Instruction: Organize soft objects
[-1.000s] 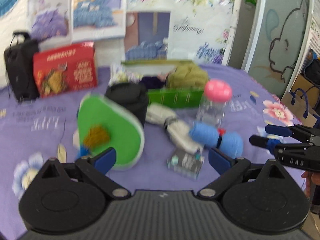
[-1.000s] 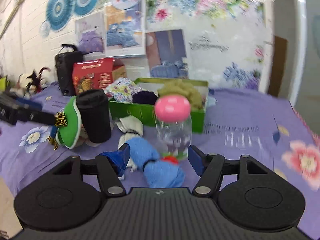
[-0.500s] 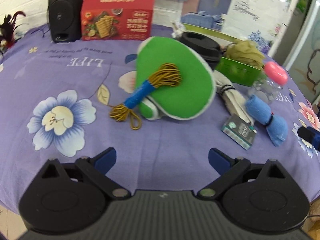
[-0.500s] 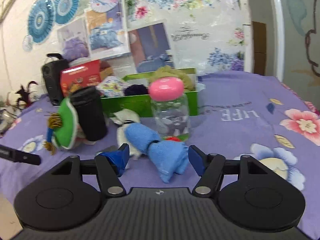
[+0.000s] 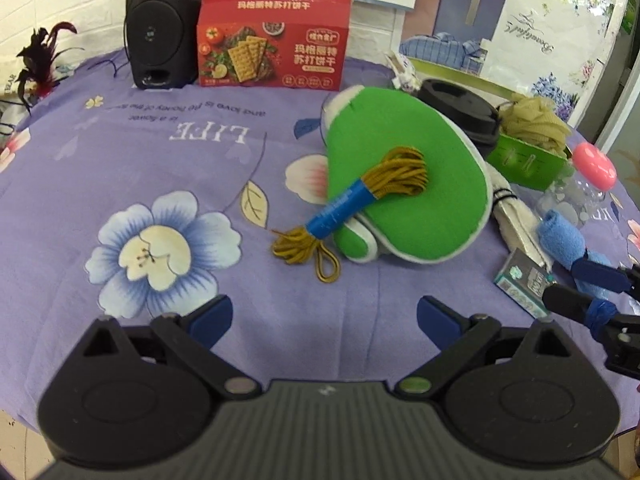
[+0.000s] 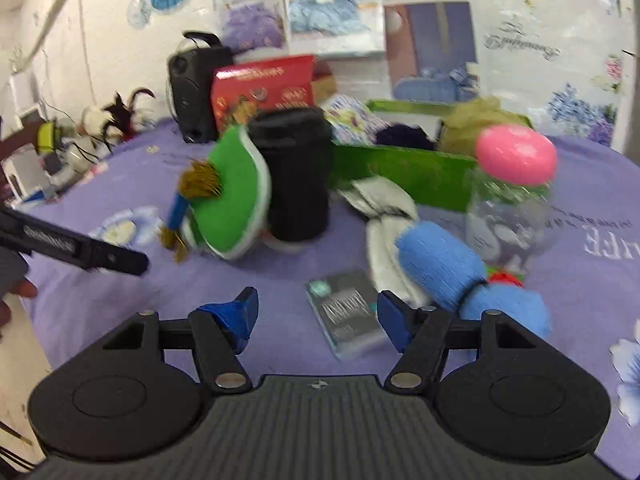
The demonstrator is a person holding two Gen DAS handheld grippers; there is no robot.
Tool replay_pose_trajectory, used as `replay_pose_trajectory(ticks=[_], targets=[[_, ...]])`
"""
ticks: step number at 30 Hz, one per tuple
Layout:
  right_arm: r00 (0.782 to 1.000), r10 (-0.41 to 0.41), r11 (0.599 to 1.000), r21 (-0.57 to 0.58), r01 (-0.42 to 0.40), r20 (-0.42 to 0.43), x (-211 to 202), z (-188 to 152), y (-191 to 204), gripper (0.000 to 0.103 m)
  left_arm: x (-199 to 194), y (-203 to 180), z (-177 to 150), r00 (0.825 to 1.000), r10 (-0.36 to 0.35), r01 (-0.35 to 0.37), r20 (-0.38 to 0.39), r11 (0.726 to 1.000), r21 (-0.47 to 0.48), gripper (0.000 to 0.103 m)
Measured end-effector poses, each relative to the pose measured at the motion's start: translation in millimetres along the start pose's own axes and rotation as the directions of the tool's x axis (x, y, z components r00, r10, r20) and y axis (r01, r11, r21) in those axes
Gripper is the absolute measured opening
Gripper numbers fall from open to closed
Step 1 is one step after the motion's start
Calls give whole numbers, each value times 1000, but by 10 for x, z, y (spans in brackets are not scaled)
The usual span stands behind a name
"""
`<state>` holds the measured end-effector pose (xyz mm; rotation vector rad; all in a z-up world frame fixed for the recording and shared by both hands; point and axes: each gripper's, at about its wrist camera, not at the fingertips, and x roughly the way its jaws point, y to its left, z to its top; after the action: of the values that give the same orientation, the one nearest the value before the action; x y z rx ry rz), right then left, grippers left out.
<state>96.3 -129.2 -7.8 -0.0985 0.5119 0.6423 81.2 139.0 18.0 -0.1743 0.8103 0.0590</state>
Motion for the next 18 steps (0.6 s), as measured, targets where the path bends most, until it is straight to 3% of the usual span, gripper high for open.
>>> replay_pose_trajectory(ticks=[2, 5, 6, 8, 12, 16, 18], targets=[[998, 65, 997, -53, -64, 14, 27, 117, 139, 52, -5, 56, 107, 999, 38, -37, 27, 999, -15, 98], [999, 53, 995, -90, -52, 9, 85, 160, 260, 52, -63, 141, 313, 993, 58, -57, 104, 998, -20, 97], [999, 43, 995, -89, -43, -2, 106, 142, 262, 52, -62, 158, 376, 992, 47, -47, 118, 999, -2, 97], [999, 24, 997, -72, -26, -37, 135, 71, 225, 52, -4, 138, 473, 996, -49, 41, 71, 994, 102, 97], [997, 8, 1000, -1, -8, -79, 72, -73, 104, 52, 161, 78, 477, 988, -151, 140, 12, 943, 302, 97], [996, -27, 999, 27, 29, -85, -24, -155, 44, 52, 293, 166, 512, 950, -306, 301, -58, 855, 423, 97], [995, -62, 998, 5, 62, -80, -19, -159, 40, 52, 381, 218, 529, 949, -305, 311, -82, 857, 411, 97]])
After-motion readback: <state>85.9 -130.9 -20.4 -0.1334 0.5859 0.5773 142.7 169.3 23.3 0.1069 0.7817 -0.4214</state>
